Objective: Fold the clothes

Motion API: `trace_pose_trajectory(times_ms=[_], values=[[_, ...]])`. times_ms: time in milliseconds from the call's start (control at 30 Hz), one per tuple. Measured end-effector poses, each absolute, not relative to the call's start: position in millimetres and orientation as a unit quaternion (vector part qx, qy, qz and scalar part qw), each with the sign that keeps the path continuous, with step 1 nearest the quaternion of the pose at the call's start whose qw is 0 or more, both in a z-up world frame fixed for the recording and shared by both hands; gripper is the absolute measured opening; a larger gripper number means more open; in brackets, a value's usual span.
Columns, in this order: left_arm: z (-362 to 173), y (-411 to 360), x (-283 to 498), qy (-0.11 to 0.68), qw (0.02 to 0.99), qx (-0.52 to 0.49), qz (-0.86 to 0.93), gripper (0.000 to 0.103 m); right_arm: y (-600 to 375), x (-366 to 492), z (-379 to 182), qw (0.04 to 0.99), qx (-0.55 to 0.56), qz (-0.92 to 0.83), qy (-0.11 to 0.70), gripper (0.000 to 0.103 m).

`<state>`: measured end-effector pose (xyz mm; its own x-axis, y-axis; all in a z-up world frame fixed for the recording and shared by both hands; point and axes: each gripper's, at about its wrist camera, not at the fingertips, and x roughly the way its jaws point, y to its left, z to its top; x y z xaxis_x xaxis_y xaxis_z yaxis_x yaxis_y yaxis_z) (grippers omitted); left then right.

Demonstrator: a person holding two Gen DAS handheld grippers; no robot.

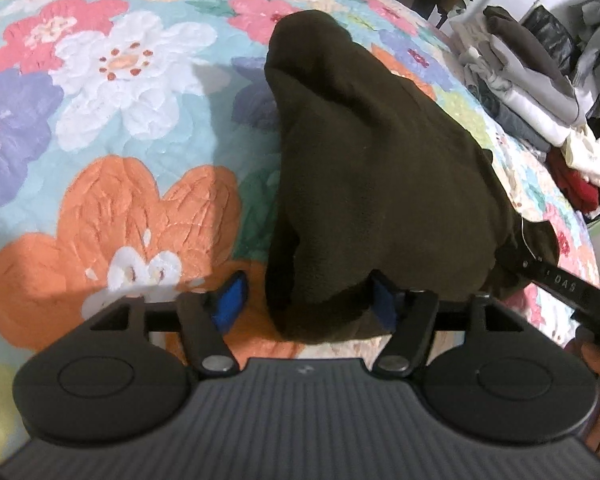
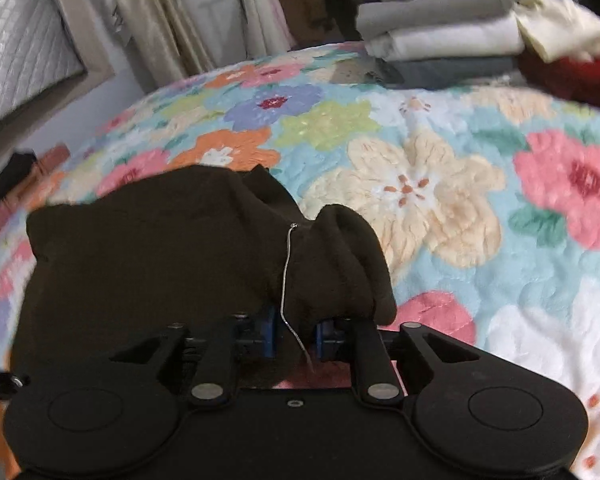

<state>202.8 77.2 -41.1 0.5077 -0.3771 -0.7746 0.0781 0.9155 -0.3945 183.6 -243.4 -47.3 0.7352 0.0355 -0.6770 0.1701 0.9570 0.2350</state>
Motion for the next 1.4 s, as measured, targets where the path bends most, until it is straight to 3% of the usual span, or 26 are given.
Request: trace_pose_trajectory(times_ms=[100,333,433,700,1167,1400], values=[[-35,76,191,0.486,0.849,-0.159,-0.132,0.074,-252,172,-40,0.915,0.154,-0.063,0.368,0.062],[10,44,160,0.455,0.883,-0.04,-0.107,0.089,-253,122,-4,0.93,0.142,-0.051,0.335,0.067],[31,36,140,0.442,0.89,-0.026,-0.107,0.095,-250,106,9,0.935,0.144,-0.027,0.323,0.078],[18,26,70,0.416,0.906,-0.049,-0.064,0.098,-224,56,6,0.911,0.141,0.035,0.386,0.079],[0,-1,38,0.383,0.922,0.051,-0.034,0.099,-201,20,2,0.932,0.04,0.004,0.36,0.079],[2,3,28,0.373,0.926,0.038,-0.038,0.099,-201,20,1,0.936,0.028,0.014,0.352,0.079]])
